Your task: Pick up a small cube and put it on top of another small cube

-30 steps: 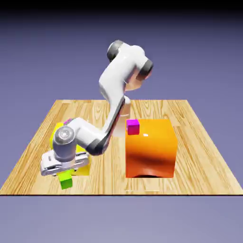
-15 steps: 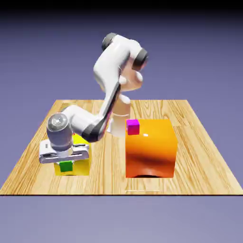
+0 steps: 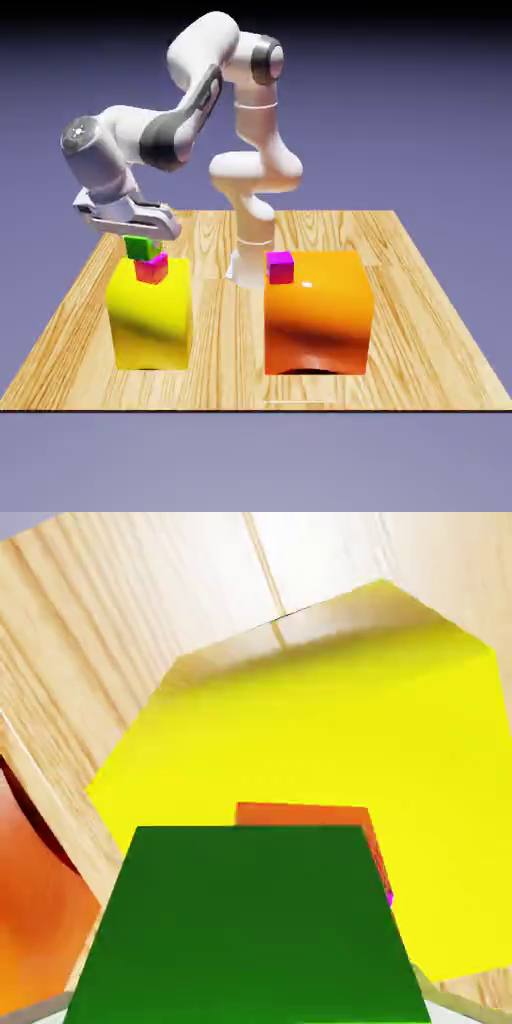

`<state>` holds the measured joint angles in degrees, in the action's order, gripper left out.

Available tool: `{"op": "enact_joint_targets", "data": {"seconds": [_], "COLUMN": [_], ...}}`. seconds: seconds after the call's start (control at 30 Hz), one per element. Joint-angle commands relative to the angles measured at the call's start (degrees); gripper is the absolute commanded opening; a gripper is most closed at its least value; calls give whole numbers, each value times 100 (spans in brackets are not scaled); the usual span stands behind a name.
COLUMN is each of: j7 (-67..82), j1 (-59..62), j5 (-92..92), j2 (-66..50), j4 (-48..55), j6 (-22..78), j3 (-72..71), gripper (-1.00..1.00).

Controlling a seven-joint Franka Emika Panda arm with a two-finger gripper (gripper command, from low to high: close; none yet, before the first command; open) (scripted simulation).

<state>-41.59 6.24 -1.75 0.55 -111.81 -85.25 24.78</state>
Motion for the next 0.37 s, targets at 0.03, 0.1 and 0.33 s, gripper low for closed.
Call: {"op": "enact_joint_targets", "data": {"seconds": [0.03, 0.1, 0.33], "j7": [-8, -25, -28], "j1": [-59, -56, -56], "j5": [-20, -37, -40], "j2": [20, 60, 65], "j4": [-207, -622, -676], "j6": [-189, -568, -617], "j3": [7, 9, 9], "gripper": [-100, -100, 100]}}
